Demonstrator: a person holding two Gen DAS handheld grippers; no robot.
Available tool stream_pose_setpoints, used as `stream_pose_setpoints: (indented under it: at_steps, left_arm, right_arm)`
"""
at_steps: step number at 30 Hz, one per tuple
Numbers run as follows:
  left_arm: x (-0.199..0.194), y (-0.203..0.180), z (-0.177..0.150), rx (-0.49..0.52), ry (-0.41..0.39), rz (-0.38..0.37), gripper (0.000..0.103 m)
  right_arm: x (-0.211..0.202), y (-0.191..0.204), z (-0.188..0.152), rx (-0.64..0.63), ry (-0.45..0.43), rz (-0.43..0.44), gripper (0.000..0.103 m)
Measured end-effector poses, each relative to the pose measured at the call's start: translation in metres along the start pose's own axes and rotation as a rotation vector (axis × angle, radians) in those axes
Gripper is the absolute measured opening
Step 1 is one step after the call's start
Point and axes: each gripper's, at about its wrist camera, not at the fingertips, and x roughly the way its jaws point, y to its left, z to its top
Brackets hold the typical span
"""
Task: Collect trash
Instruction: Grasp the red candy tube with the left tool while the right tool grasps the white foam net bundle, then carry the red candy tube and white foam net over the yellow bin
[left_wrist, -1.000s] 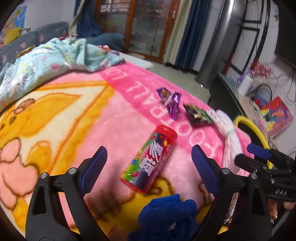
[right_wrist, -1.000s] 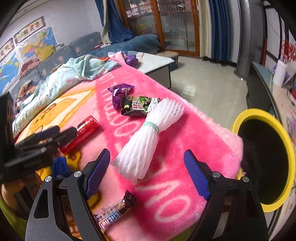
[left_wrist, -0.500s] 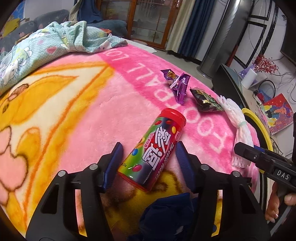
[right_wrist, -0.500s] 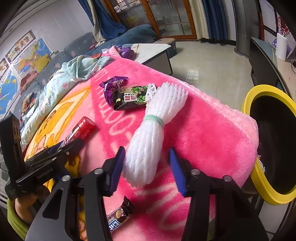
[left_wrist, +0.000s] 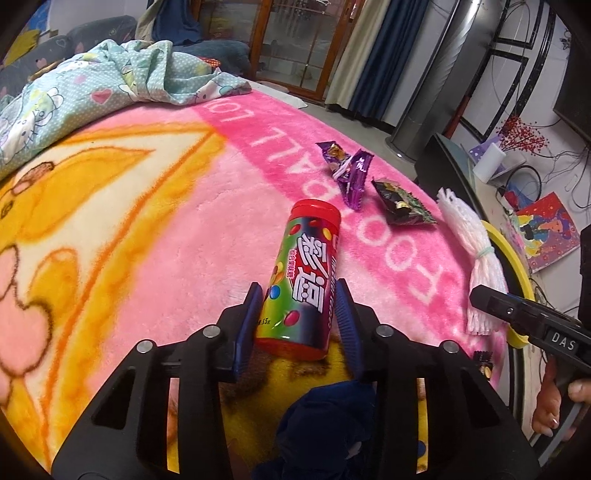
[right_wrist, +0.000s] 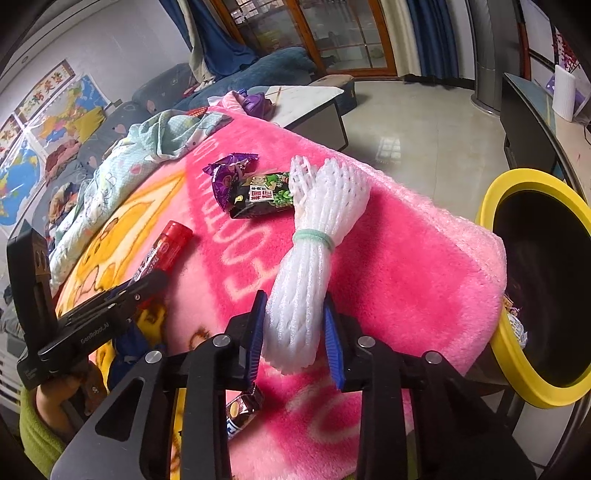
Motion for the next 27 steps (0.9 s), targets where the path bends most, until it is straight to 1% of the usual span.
stream_pose_setpoints:
  at_steps: [3, 6, 10, 18, 27]
  left_arm:
    - [-0.007, -0.002, 0.0, -0.001, -0.032, -0.005, 0.028]
    - [-0.016, -0.006, 0.001, 0.007, -0.066, -0.013, 0.027]
    - [-0.024, -0.012, 0.002, 0.015, -0.089, -0.026, 0.027]
    - [-0.044, -0.026, 0.007, 0.006, -0.138, -0.099, 0.027]
    - [-0.061, -0.062, 0.008, 0.064, -0.168, -0.164, 0.027]
  right_arm:
    - [-0.004, -0.001, 0.001, -0.003, -0.008, 0.003, 0.026]
    - [-0.01, -0.001, 0.001, -0.01, -0.016, 0.01, 0.025]
    - [-0.017, 0.001, 0.001, -0.028, -0.028, 0.014, 0.023]
    - [-0.033, 0.0, 0.004, -0.036, -0.062, 0.023, 0.023]
    - [-0.055, -0.019, 0.011, -0.008, -0.117, 0.001, 0.023]
